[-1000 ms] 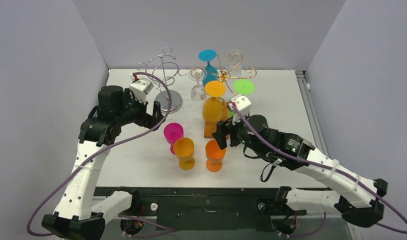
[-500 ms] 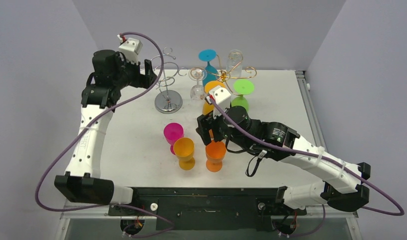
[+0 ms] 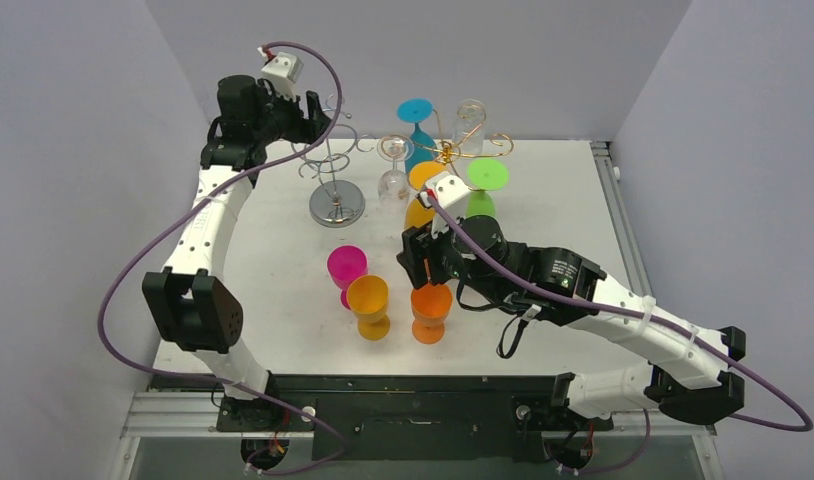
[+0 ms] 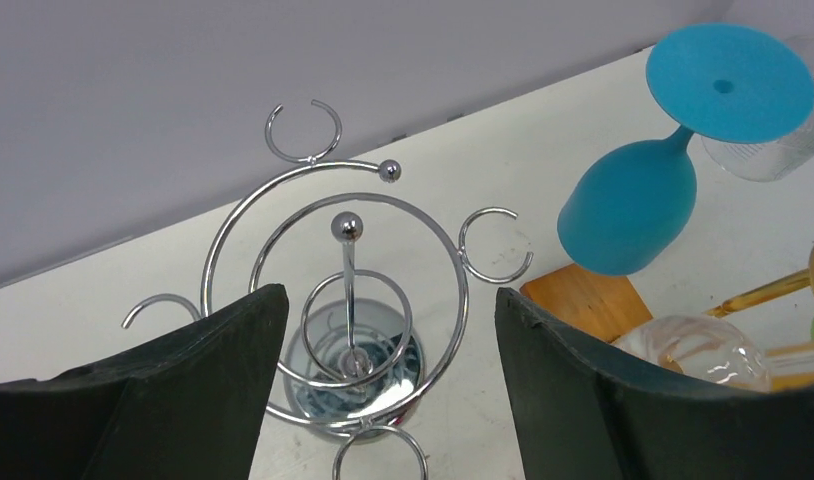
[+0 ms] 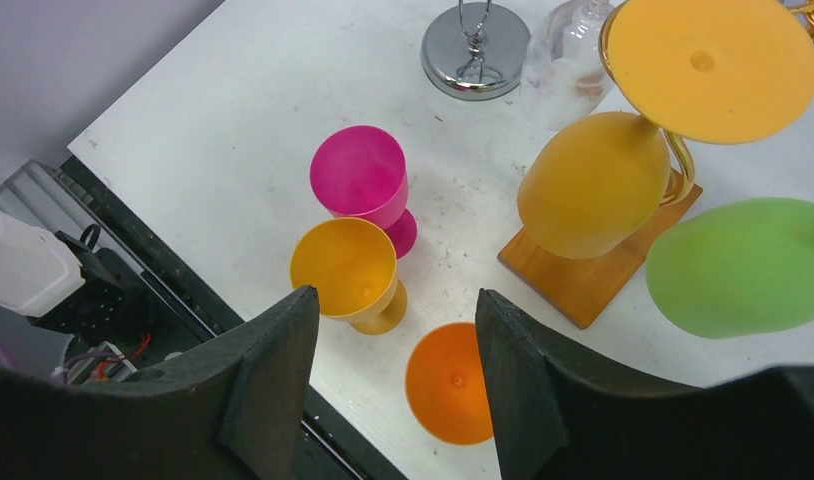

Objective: Place the wine glass upside down on the wine glass rack
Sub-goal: Move the wine rack to the center of the board.

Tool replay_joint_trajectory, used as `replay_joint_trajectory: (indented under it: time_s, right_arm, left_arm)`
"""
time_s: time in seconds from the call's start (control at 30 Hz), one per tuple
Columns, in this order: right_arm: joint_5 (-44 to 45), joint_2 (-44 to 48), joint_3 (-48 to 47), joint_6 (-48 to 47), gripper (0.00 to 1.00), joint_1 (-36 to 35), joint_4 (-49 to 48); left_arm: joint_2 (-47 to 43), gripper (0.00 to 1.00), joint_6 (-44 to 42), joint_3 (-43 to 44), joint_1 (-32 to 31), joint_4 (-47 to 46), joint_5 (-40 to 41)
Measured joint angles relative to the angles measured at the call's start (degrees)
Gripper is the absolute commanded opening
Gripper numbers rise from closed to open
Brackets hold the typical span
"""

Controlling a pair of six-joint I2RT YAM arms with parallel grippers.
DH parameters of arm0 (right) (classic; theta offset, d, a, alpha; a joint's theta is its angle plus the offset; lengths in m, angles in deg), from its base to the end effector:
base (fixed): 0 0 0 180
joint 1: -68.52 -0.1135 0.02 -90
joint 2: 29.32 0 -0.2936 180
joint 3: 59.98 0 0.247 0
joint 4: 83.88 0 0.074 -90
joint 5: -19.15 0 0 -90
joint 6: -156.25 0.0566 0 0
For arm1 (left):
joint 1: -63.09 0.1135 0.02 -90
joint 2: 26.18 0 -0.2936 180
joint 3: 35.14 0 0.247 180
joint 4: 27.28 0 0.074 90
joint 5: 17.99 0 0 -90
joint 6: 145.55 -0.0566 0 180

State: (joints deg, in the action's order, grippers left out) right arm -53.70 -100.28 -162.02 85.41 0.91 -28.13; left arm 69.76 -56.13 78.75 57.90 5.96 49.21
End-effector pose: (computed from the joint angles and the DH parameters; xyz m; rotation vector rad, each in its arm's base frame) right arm 0.1115 0.2268 0.4651 -0.6560 1.9377 0.6736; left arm 0.4034 -0.0587 0.4484 0.3704 1.7990 -0.4215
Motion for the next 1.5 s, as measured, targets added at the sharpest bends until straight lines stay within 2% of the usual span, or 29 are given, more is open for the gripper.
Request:
replay_joint_trajectory:
  time_s: [0.13, 0.23, 0.47, 0.67, 0.87, 1.07, 1.27, 1.5]
  right_arm:
    - [0.2, 0.9, 1.1, 0.6, 0.54, 0.0, 0.0]
    - [0.3, 0.9, 1.2, 0.9, 0.50, 0.5, 0.0]
    - [-0.7, 0.9, 1.3, 0.9, 0.41, 3.9, -0.1]
    - [-3.1, 0.5, 2.6, 0.9, 0.34, 6.6, -0.7]
    - [-4.4, -0.2, 4.6, 0.8, 0.29, 7.2, -1.0]
    - [-4.8, -0.2, 6.7, 0.7, 0.24, 7.1, -1.4]
    - [-4.8, -0.2, 7.8, 0.8, 0.22, 6.0, -2.2]
    - [-4.7, -0.2, 8.7, 0.8, 0.22, 4.1, -3.4]
  left_arm:
    - [3.5, 0.70, 1.5, 0.6, 0.0, -3.2, -1.5]
    - [6.1, 0.64, 2.4, 0.6, 0.0, -4.8, -2.1]
    - [11.2, 0.37, 4.5, 0.6, 0.0, -9.1, -3.7]
    - [12.2, 0.15, 5.1, 0.6, 0.0, -12.7, -4.9]
    - [12.2, 0.00, 4.1, 0.3, 0.3, -14.1, -4.9]
    - [8.8, 0.00, 2.8, -3.8, 0.3, -15.1, -4.8]
    - [1.8, 0.00, 0.8, -9.6, 0.3, -10.6, -4.4]
    - [-10.3, 0.00, -3.1, -18.5, 0.3, -2.1, -3.1]
